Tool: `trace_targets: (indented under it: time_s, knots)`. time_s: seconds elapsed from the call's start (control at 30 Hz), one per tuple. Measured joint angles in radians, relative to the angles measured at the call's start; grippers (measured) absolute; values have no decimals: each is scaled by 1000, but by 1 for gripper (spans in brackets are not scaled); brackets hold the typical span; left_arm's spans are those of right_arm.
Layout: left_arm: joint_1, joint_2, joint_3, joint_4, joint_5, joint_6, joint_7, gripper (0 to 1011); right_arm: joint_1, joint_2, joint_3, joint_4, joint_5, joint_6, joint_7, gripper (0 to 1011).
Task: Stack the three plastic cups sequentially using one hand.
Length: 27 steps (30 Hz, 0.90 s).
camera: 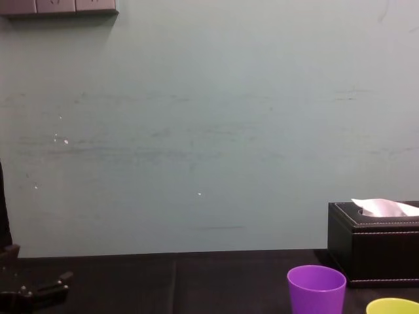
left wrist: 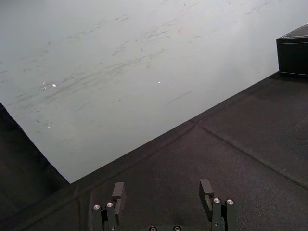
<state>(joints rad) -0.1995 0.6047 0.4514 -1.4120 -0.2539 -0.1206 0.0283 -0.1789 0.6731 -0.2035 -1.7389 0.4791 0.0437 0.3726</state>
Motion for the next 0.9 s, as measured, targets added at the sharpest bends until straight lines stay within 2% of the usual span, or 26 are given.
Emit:
trace_targets:
  time_s: [0.43,0.7,0.9]
  knots:
    - [0,0,0,0,0,0,0,1012,50,-66,-20,46,-50,7,1,1003]
    - [0,0,0,0,0,0,0,1011,72,-105,-29,68,-105,-17,-1,1003]
    - [0,0,0,0,0,0,0,1011,81,-131,-28,86,-115,-15,-5,1003]
